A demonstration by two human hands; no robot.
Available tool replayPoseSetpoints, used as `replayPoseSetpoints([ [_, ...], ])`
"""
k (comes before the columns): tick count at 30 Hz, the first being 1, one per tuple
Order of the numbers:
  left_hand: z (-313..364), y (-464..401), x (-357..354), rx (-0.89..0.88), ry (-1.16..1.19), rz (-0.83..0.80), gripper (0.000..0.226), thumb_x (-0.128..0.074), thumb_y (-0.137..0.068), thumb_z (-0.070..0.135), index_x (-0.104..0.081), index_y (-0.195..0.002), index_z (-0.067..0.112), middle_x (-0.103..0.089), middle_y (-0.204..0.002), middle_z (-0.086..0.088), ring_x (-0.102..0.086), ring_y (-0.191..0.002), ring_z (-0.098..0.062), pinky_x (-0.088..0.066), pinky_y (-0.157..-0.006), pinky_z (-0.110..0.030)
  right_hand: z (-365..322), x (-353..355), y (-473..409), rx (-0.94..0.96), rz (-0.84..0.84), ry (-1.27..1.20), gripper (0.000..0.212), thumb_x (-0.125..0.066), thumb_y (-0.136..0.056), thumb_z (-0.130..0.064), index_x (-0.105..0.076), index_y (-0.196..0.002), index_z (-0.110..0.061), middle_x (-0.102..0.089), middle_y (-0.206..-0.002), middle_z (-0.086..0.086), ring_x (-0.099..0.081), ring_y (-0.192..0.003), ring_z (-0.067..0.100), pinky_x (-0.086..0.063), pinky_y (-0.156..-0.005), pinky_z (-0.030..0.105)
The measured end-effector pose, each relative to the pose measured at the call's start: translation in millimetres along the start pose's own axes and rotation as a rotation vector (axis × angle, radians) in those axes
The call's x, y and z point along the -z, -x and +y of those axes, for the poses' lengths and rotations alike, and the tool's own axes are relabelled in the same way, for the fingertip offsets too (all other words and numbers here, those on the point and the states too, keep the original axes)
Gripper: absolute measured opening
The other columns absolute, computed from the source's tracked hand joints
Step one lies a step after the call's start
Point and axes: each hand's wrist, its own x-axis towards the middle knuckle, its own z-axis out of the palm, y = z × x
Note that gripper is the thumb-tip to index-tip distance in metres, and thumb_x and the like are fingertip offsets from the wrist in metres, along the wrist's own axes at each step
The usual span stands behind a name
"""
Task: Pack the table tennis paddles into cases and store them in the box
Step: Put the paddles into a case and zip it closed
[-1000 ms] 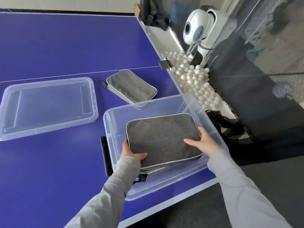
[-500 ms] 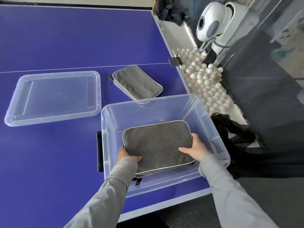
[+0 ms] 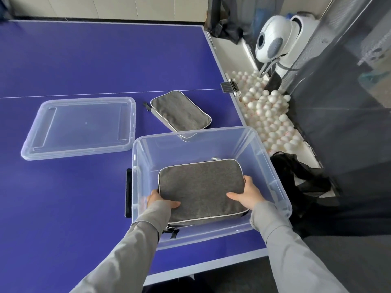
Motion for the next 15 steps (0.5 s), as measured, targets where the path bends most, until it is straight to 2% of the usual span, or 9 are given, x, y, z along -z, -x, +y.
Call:
replayPoseSetpoints([
  [3, 3, 12, 0, -0.082, -0.048, 0.041, 0.092, -0.084, -0.065, 0.024, -0.032, -0.140, 0.010, -0.040, -0.139, -0.011, -0.043, -0.127, -0.030, -0.038, -0.107, -0.044, -3, 1, 4, 0.048, 0.036, 0.033, 0.082, -0.075, -0.077, -0.027, -0.028, -0.141, -0.008, -0.042, -0.139, 0.011, -0.043, -0.128, 0.027, -0.036, -0.107, 0.038],
  [5, 7, 22, -1, -0.211, -0.095, 0.059, 0.097, -0.077, -0.073, 0.032, -0.018, -0.147, 0.013, -0.027, -0.145, -0.009, -0.033, -0.135, -0.027, -0.029, -0.112, -0.040, -7, 3, 9, 0.123, 0.095, 0.057, 0.085, -0.070, -0.082, -0.029, -0.020, -0.146, -0.008, -0.031, -0.147, 0.011, -0.033, -0.136, 0.025, -0.029, -0.111, 0.035],
  [7, 10, 32, -2, -0.347, -0.141, 0.059, 0.096, -0.072, -0.078, 0.037, -0.012, -0.149, 0.017, -0.022, -0.148, -0.006, -0.026, -0.138, -0.024, -0.025, -0.115, -0.038, -12, 4, 15, 0.209, 0.167, 0.068, 0.080, -0.065, -0.086, -0.030, -0.018, -0.148, -0.009, -0.026, -0.151, 0.008, -0.026, -0.140, 0.023, -0.023, -0.112, 0.033],
  [12, 26, 56, 11, -0.559, -0.253, 0.170, 0.087, -0.064, -0.083, 0.045, -0.016, -0.149, 0.013, -0.017, -0.154, -0.004, -0.018, -0.143, -0.022, -0.018, -0.117, -0.033, -34, 4, 26, 0.389, 0.236, 0.018, 0.067, -0.061, -0.089, -0.030, -0.028, -0.144, -0.011, -0.032, -0.150, 0.005, -0.028, -0.139, 0.020, -0.024, -0.113, 0.032],
  [15, 31, 72, 29, -0.659, -0.260, 0.259, 0.081, -0.062, -0.086, 0.041, -0.020, -0.147, 0.009, -0.019, -0.154, -0.007, -0.019, -0.143, -0.022, -0.017, -0.116, -0.030, -56, -2, 33, 0.468, 0.231, 0.011, 0.062, -0.059, -0.090, -0.030, -0.031, -0.143, -0.014, -0.037, -0.146, 0.005, -0.032, -0.136, 0.020, -0.024, -0.112, 0.031],
])
